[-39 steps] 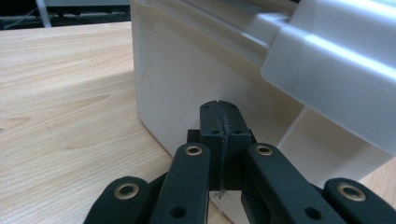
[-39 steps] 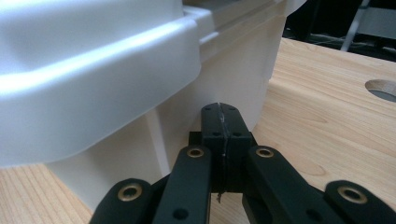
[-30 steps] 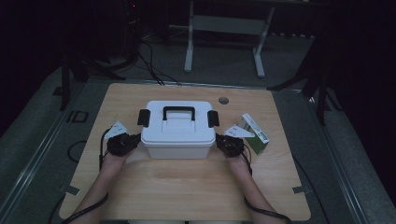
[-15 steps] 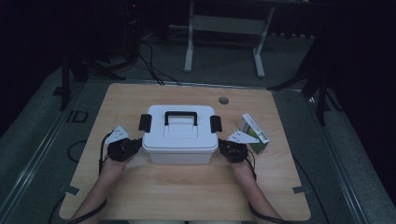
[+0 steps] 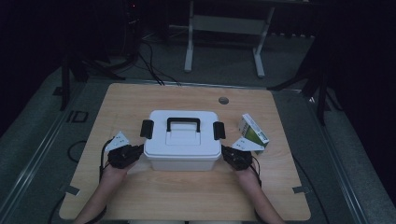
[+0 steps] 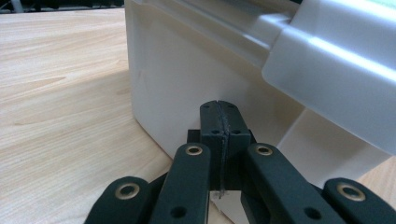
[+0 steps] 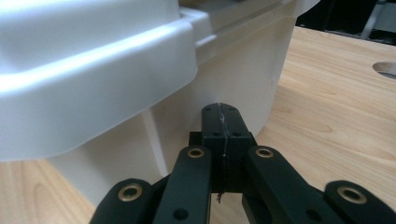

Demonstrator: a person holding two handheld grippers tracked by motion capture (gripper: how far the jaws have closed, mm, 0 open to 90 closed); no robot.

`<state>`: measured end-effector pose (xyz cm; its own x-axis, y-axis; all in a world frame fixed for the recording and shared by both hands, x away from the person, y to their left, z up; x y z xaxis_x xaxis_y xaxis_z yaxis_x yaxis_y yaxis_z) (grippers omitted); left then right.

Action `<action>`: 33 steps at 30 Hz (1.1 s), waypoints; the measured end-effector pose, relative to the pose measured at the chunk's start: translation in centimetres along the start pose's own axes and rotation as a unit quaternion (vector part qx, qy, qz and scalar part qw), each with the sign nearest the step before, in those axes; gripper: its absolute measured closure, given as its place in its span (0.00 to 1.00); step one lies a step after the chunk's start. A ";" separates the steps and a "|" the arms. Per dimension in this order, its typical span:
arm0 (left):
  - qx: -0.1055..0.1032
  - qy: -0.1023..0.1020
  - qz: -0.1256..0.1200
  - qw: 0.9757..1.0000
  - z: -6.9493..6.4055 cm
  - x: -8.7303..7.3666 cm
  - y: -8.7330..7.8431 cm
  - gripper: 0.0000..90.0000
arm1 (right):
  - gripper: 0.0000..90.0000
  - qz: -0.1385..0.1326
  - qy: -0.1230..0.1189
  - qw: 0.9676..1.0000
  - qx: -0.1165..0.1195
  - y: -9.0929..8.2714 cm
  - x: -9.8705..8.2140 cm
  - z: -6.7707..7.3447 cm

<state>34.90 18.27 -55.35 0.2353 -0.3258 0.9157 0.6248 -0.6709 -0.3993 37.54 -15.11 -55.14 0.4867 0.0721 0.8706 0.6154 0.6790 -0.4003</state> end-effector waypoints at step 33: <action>-0.071 0.017 0.000 0.997 -6.8 -0.1 -1.2 1.00 | 1.00 0.000 -0.003 1.000 0.007 -6.8 -3.4 0.7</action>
<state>29.06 14.63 -55.30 0.2082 -0.3460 0.9148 0.5133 -0.7575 -0.4033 31.29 -19.46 -55.17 0.4824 0.0762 0.8726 0.6066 0.6896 -0.3956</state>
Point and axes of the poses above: each handheld gripper's, and its own axes: y roughly forward along the jaws, x roughly out of its top, z roughly to its left, the point moved 6 cm from there along y, roughly forward along the jaws, and after that the axes turned 15 degrees about y, right-handed, at the moved point
